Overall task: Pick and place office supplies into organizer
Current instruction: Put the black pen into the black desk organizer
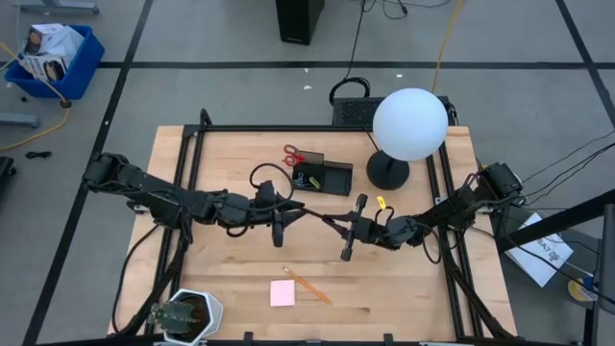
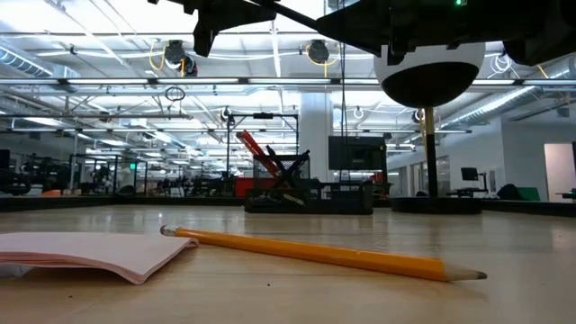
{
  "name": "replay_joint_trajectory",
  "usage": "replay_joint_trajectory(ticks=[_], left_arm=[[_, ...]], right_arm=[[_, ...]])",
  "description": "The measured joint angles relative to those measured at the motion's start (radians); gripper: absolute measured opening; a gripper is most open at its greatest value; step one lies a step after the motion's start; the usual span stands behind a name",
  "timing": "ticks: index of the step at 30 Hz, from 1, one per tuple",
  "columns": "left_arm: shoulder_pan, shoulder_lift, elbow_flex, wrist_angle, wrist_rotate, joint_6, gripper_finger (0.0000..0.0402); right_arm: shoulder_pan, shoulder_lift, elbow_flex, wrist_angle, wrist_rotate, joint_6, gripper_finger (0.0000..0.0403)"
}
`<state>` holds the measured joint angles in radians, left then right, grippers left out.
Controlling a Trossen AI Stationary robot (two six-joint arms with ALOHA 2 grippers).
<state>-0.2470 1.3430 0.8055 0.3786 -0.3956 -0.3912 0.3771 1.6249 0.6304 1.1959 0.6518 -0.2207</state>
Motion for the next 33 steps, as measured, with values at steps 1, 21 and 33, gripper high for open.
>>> replay_joint_trajectory(ticks=[1, 21, 33], left_arm=[[0.000, 0.000, 0.000, 0.000, -0.007, 0.000, 0.0097], [0.012, 0.000, -0.001, 0.012, -0.018, 0.042, 0.0037], [0.066, 0.000, -0.001, 0.014, -0.035, 0.049, 0.0045]], right_arm=[[0.000, 0.000, 0.000, 0.000, 0.000, 0.002, 0.0024], [0.029, 0.000, 0.000, -0.003, 0.001, 0.025, 0.0150], [0.124, 0.000, 0.000, -0.110, 0.009, 0.118, 0.0171]])
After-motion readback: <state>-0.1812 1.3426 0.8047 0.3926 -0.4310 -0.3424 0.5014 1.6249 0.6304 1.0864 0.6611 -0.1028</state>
